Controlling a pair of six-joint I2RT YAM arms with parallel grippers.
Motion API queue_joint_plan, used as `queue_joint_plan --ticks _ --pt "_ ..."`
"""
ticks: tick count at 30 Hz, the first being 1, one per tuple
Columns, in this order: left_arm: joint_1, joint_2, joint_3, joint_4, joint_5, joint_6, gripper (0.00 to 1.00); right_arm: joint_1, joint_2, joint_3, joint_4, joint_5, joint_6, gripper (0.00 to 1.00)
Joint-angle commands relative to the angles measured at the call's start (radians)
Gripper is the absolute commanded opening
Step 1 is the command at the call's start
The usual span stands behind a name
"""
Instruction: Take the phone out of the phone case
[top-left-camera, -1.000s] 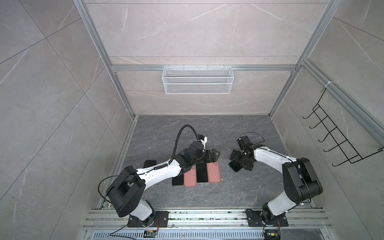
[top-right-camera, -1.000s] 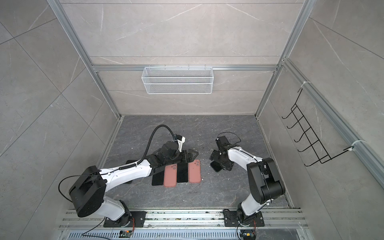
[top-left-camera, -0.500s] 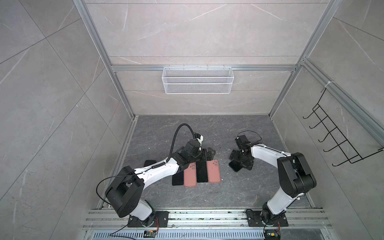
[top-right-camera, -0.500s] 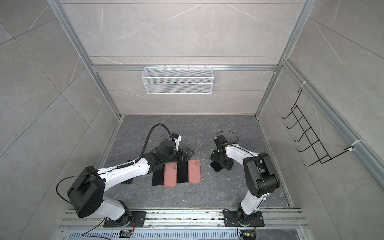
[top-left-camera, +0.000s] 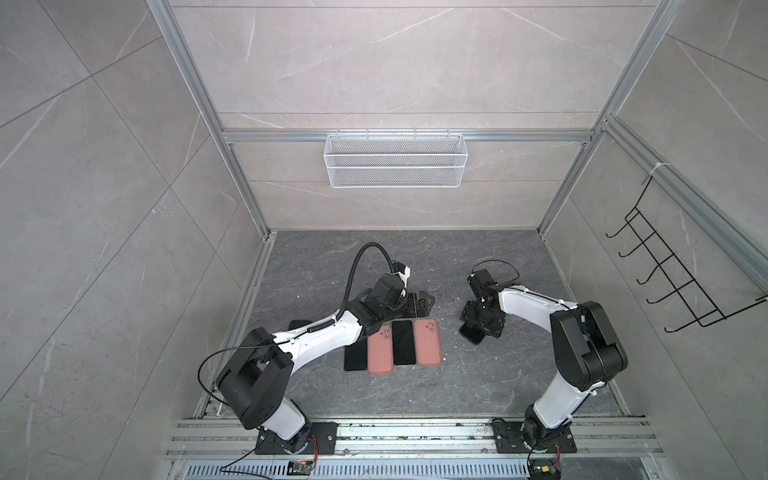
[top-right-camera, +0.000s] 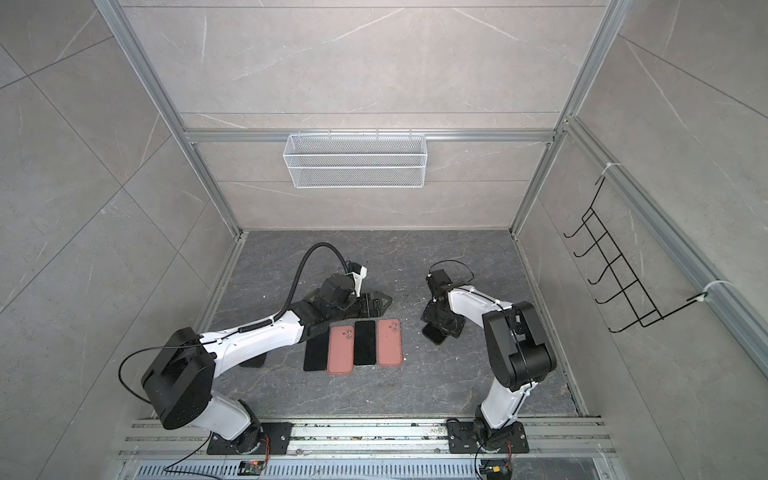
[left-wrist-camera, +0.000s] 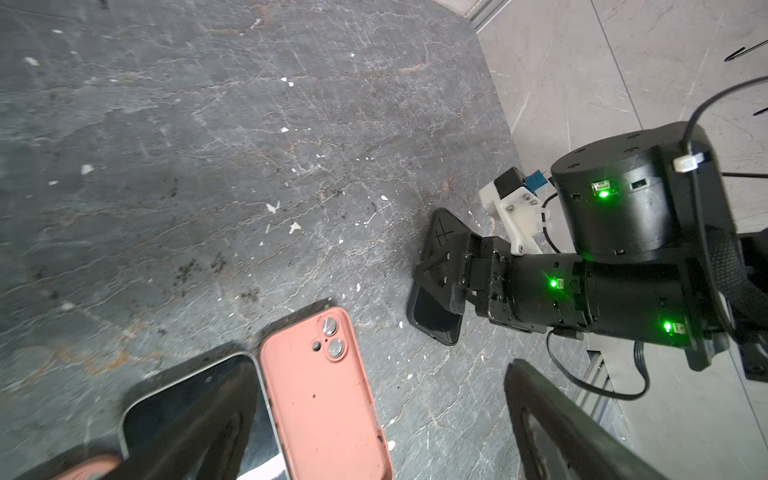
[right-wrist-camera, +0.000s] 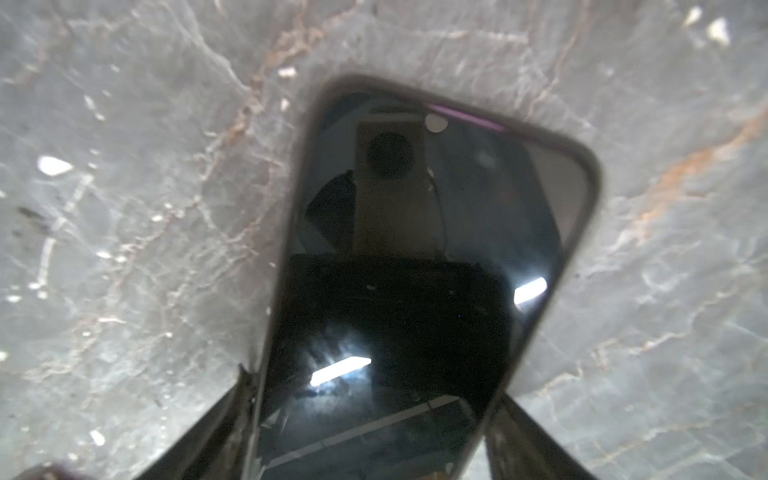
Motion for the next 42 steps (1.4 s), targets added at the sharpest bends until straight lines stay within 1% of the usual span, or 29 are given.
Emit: queue_joint_plan --ticks 1,4,6,10,11,17,22,23,25,28,30,33,36,40,42 --pt "0.004 0.042 0.056 0.035 0.043 -0.003 0.95 0.022 0.041 -0.024 -0.029 -0.01 -0.06 0.71" --pt "0.004 0.091 0.092 0.04 0.072 -0.023 0.94 0.043 0.025 -0.045 -0.018 -0.018 -0.091 0.65" --pt "0.004 0.122 0.119 0.04 0.096 -0.035 0.94 0.054 -0.001 -0.072 0.01 -0.033 -0.108 0.64" --pt "0.005 0.19 0.176 0.051 0.143 -0.067 0.93 0.06 -0.044 -0.133 0.067 -0.07 -0.139 0.59" --pt "0.004 0.21 0.193 0.054 0.156 -0.074 0.92 0.062 -0.056 -0.15 0.087 -0.097 -0.15 0.57" --pt "0.003 0.32 0.278 0.057 0.213 -0.114 0.89 0.083 -0.09 -0.21 0.18 -0.183 -0.186 0.52" --pt "0.001 0.385 0.32 0.048 0.239 -0.142 0.87 0.086 -0.107 -0.251 0.252 -0.241 -0.189 0.5" --pt "0.001 0.394 0.325 0.042 0.238 -0.145 0.87 0.087 -0.106 -0.254 0.249 -0.239 -0.19 0.51" --pt "0.001 0.409 0.338 0.028 0.23 -0.149 0.87 0.088 -0.103 -0.244 0.209 -0.193 -0.182 0.68" --pt "0.0 0.422 0.351 0.029 0.227 -0.148 0.87 0.087 -0.132 -0.261 0.229 -0.196 -0.163 0.84" --pt "0.0 0.426 0.363 0.028 0.222 -0.148 0.87 0.095 -0.145 -0.264 0.236 -0.197 -0.146 0.9" --pt "0.001 0.427 0.385 0.007 0.191 -0.136 0.87 0.117 -0.138 -0.236 0.21 -0.173 -0.122 0.95" --pt "0.003 0.426 0.418 -0.028 0.157 -0.12 0.89 0.136 -0.102 -0.176 0.135 -0.121 -0.088 0.98" --pt "0.016 0.431 0.456 -0.08 0.11 -0.105 0.9 0.148 -0.04 -0.109 0.047 -0.071 -0.041 0.98" --pt "0.027 0.442 0.472 -0.094 0.104 -0.104 0.91 0.152 -0.016 -0.089 0.021 -0.04 -0.028 0.97"
